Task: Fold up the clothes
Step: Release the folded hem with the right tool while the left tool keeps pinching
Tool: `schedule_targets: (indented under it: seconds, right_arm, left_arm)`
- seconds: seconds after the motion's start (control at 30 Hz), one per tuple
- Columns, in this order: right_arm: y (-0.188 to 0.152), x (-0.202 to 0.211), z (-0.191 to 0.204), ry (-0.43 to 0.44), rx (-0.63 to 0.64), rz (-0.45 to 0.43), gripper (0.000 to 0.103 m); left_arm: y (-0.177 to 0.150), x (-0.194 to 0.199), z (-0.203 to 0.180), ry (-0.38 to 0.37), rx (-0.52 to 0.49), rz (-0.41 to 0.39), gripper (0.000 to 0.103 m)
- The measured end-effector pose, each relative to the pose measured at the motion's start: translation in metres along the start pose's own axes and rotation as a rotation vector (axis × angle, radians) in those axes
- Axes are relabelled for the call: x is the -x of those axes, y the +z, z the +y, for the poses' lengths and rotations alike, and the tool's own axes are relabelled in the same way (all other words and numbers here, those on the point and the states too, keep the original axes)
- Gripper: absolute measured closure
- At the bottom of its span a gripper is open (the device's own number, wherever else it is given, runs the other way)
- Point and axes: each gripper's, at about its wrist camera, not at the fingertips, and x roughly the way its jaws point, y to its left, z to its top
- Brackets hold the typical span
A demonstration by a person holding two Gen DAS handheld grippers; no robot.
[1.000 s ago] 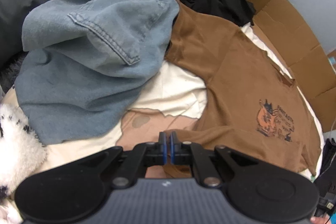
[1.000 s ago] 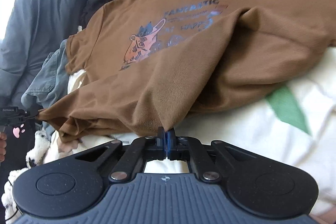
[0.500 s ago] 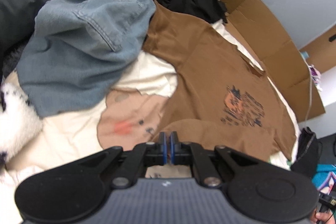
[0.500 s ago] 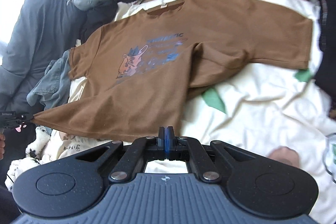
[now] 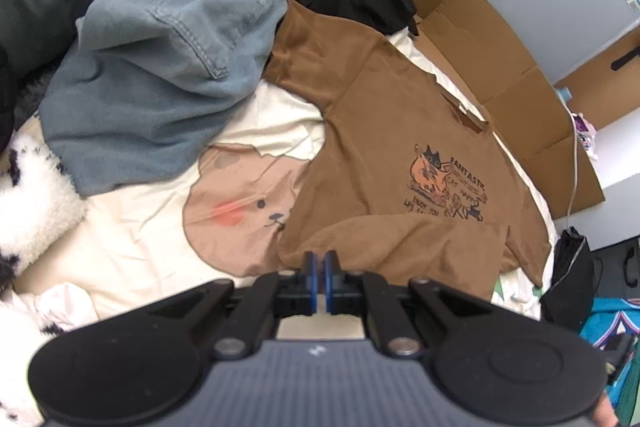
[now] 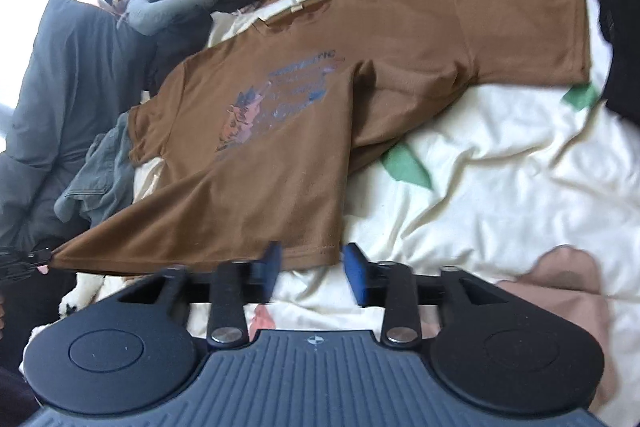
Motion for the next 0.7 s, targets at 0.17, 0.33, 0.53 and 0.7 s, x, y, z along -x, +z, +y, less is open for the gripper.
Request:
schedule_targets:
  seconds: [0.17,0.33,0.53,0.7]
  right_arm:
    - [-0.002,-0.046,-0.005,-0.001,-0.023,0.025,0.057]
    - [0.001,-0.086,-0.011,-0.005,-0.075,0.039,0.057]
    - [0.005,-0.112,-0.008,0.042,-0.07,0.121,0.103]
    - [0.006,-0.087,-0.007,0.059,-0.058,0.087,0.103]
  left_arm:
    - [0.002,0.003,-0.004,-0.001,-0.021,0.018,0.1]
    - [-0.005,0.003,-0.01,-0.022,-0.012,0.03,0.1]
    - [-0.018,0.001,-0.013,-0.035,-0.004,0.054,0.1]
    - [-0.022,0.003,-0.011,-0.037,0.002,0.056,0.1]
